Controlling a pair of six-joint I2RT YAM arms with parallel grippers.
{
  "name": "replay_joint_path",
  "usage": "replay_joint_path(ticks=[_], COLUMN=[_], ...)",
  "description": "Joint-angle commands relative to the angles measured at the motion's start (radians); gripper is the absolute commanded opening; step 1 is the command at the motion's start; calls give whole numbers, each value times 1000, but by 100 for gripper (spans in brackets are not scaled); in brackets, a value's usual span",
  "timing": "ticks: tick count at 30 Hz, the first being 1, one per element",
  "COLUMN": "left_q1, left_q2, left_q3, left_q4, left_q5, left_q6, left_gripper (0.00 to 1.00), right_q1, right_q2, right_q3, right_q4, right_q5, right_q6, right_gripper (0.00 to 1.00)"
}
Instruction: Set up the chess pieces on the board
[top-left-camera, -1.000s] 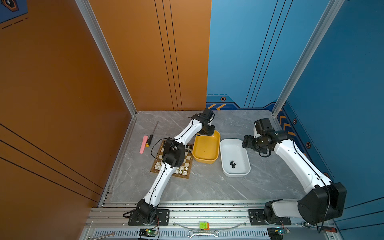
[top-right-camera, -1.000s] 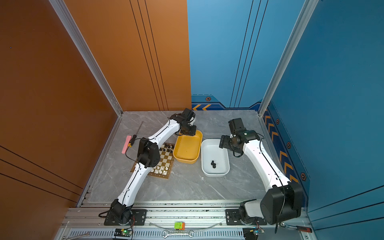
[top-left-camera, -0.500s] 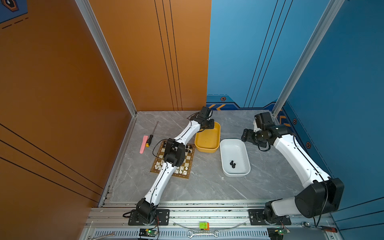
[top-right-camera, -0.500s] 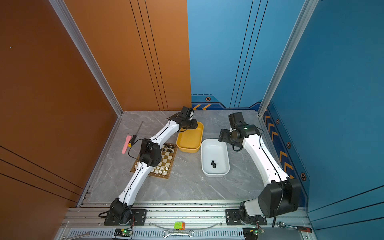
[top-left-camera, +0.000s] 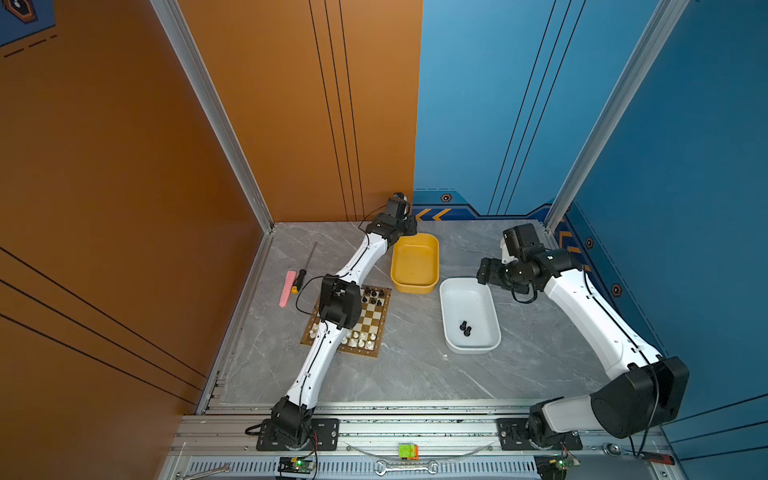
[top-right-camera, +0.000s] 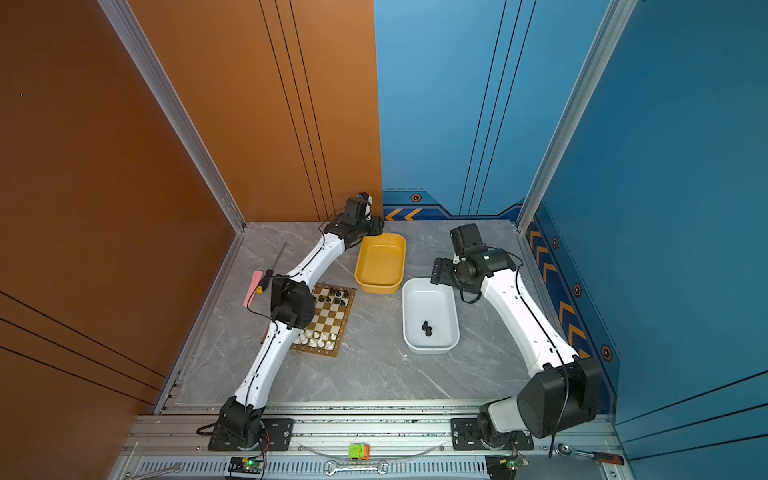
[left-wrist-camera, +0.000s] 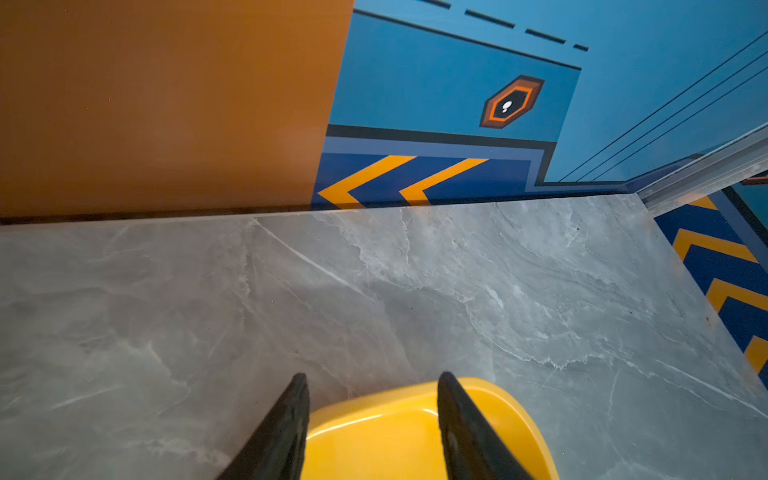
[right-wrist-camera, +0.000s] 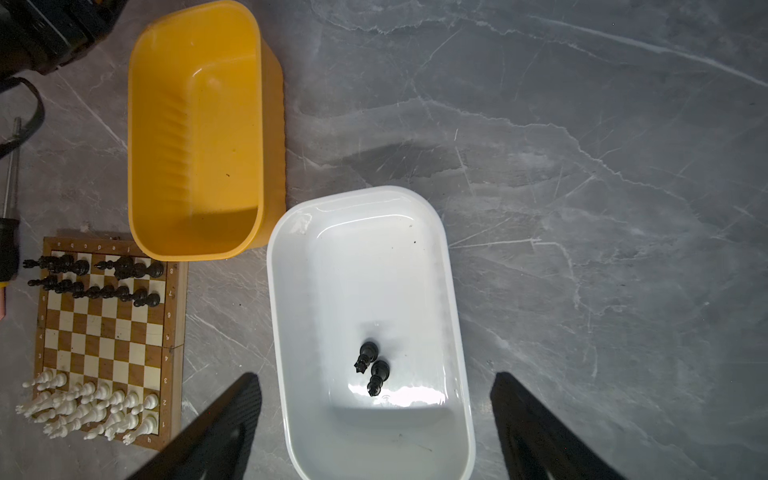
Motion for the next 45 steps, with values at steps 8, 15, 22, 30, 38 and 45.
replay_joint_path(ticks=[8, 15, 22, 30, 38, 45], left_q1=[-130, -130, -5, 29, 140, 280], left_q2=[-565, -915, -1246, -1431, -1471, -1490], left_q3=[-532, -1030, -1377, -1513, -1559, -1601], left_q4=[-152, -152, -186, -208, -280, -276], left_q5=[-75, -191, -276, -295, -308, -210], left_q6=[182, 91, 4, -29, -36, -44], left_gripper=[57, 56, 58, 61, 64, 65], right_q1=[7, 38, 85, 150, 185, 186], right_q2=[-70, -22, 75, 186, 242, 279], right_q3=[-139, -167, -146, -126, -126, -147], right_q4=[-52, -12, 7, 31, 51, 68], right_q5=[75, 33, -2, -36, -46, -46], right_q6=[-3, -62, -93, -79, -41, -13], right_gripper=[87, 55, 45, 43, 41, 38])
